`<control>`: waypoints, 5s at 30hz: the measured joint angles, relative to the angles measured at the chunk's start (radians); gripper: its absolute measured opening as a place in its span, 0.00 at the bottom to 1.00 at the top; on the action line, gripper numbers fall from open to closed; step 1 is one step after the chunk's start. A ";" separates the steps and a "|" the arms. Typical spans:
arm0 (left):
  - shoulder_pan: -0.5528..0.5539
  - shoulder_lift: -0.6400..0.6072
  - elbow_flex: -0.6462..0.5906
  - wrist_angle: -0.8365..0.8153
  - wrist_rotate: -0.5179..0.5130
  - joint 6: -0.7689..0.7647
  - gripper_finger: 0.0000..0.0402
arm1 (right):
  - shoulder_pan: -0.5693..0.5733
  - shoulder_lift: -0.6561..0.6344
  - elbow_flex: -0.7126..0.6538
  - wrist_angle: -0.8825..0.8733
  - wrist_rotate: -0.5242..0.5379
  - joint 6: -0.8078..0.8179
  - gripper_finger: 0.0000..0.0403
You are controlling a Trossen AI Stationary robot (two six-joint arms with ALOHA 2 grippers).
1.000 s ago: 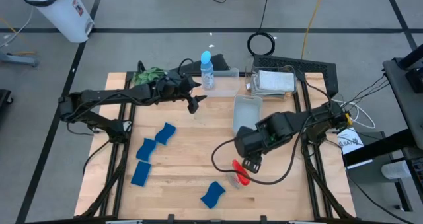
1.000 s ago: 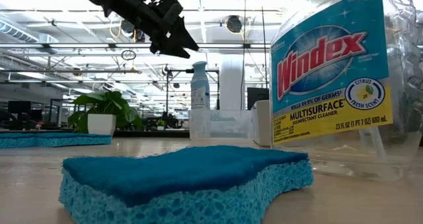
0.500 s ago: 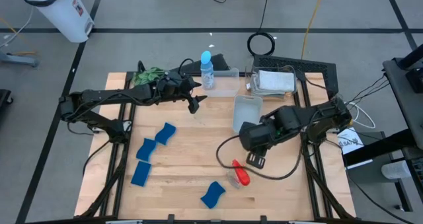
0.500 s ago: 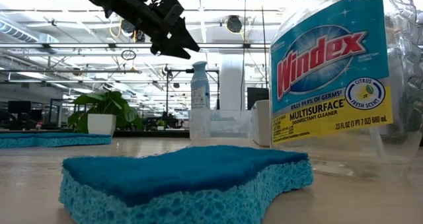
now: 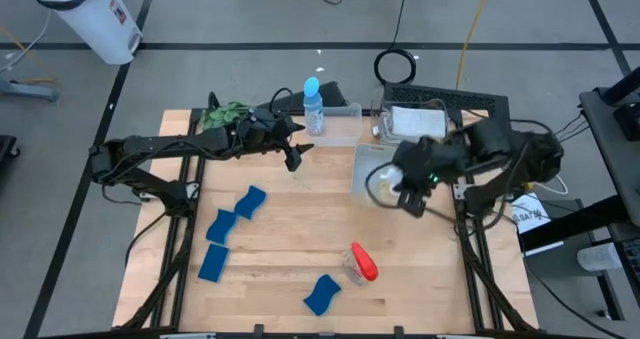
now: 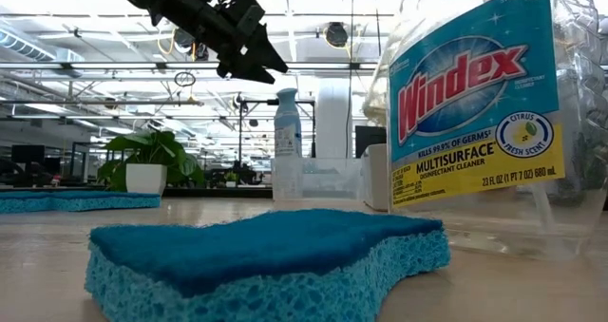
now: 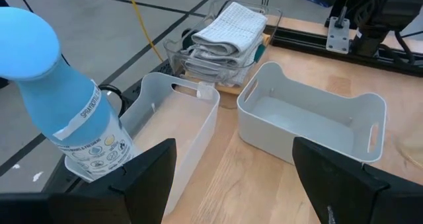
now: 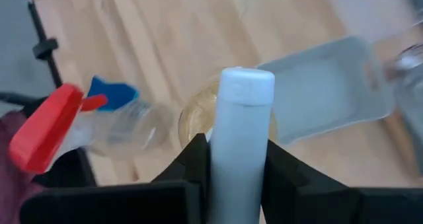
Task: Pick & Place Kitchen Items
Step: Put the yellow spray bottle into the white transparent bin
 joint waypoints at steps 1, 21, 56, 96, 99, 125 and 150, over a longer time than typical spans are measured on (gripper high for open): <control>0.000 0.000 0.000 0.000 0.000 0.000 0.77 | -0.014 -0.012 0.000 0.000 0.012 -0.020 0.16; 0.000 0.000 0.000 0.008 0.000 0.015 0.77 | -0.575 -0.008 0.002 0.298 -0.168 -0.584 0.16; 0.000 0.000 0.000 0.008 0.000 0.054 0.77 | -0.935 0.430 0.280 0.082 -0.241 -0.862 0.16; 0.000 -0.001 0.000 0.003 0.000 0.045 0.77 | -0.829 0.438 0.129 0.416 -0.230 -0.831 0.31; 0.000 -0.001 0.000 0.000 0.000 0.045 0.77 | -0.820 0.440 0.127 0.448 -0.228 -0.847 0.33; 0.000 -0.001 0.000 -0.016 0.000 0.046 0.77 | -0.770 0.354 0.128 0.572 -0.201 -0.910 0.56; 0.000 -0.001 0.000 -0.021 0.000 0.045 0.77 | -0.934 0.006 -0.841 1.520 -0.217 -0.823 0.01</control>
